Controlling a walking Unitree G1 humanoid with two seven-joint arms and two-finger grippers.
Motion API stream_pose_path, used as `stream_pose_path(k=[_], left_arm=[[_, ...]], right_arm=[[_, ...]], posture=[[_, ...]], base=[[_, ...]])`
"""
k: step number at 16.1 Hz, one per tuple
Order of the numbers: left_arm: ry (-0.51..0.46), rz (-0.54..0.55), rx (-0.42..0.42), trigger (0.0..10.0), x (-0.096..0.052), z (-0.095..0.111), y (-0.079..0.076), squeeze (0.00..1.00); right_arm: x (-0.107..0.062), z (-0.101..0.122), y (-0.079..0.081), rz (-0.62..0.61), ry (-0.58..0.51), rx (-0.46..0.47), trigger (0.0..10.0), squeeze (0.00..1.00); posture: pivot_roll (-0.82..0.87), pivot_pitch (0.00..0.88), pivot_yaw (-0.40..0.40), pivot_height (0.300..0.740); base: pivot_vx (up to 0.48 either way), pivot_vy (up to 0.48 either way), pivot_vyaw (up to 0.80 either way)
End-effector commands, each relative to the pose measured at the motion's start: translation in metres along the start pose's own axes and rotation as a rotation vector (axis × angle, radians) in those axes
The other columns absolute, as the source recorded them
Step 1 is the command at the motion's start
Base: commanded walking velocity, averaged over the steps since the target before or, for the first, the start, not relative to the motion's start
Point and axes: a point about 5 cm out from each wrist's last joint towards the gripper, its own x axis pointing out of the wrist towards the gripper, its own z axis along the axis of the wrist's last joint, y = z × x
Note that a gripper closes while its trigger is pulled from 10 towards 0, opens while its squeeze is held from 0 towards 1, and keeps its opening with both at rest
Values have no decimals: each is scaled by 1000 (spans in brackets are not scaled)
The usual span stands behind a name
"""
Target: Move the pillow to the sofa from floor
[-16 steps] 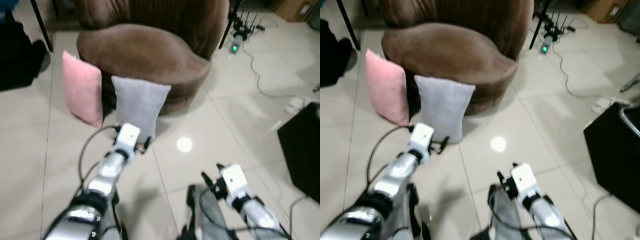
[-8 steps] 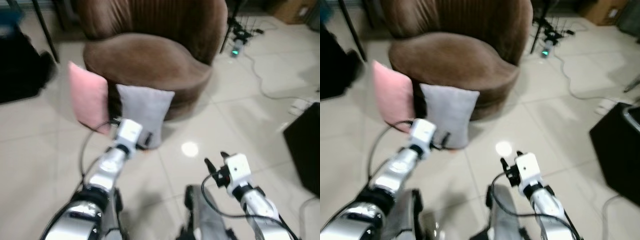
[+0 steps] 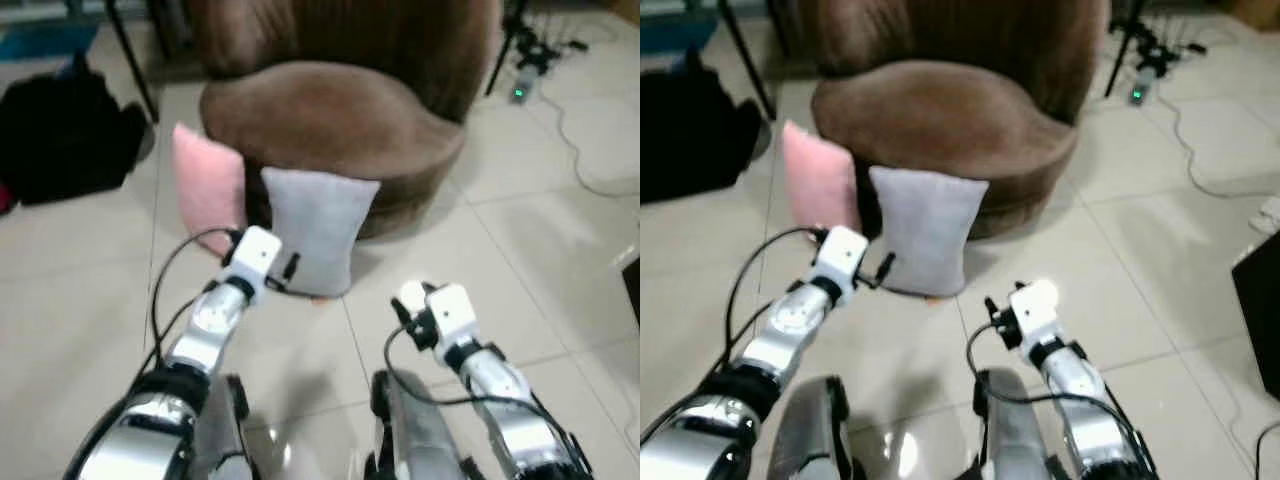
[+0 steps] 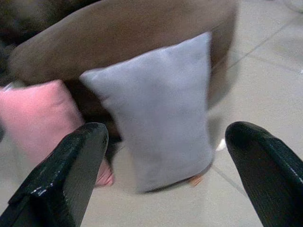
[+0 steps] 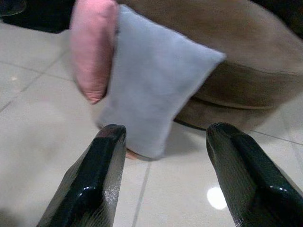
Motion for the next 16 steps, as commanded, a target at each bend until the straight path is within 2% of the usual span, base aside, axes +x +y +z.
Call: stream_pose_path(k=[1, 4, 8, 16], left_arm=[[34, 9, -17, 10000, -2, -8, -4, 0], [37, 14, -38, 10000, -2, -9, -12, 0], [47, 16, -26, 10000, -2, -10, -12, 0], [47, 12, -23, 10000, 3, -5, -15, 0]], right_arm=[[-3, -3, 2, 11, 2, 3, 10000, 0], [-7, -9, 5, 27, 9, 14, 10000, 0], [-11, -12, 11, 45, 13, 17, 10000, 0], [-19, -17, 10, 34, 22, 22, 10000, 0]], posture=[[-52, 97, -22, 520], [-71, 99, -50, 520], [-88, 98, -53, 520], [-112, 113, -47, 520]], base=[[424, 0, 0], [459, 0, 0], [460, 0, 0], [470, 0, 0]])
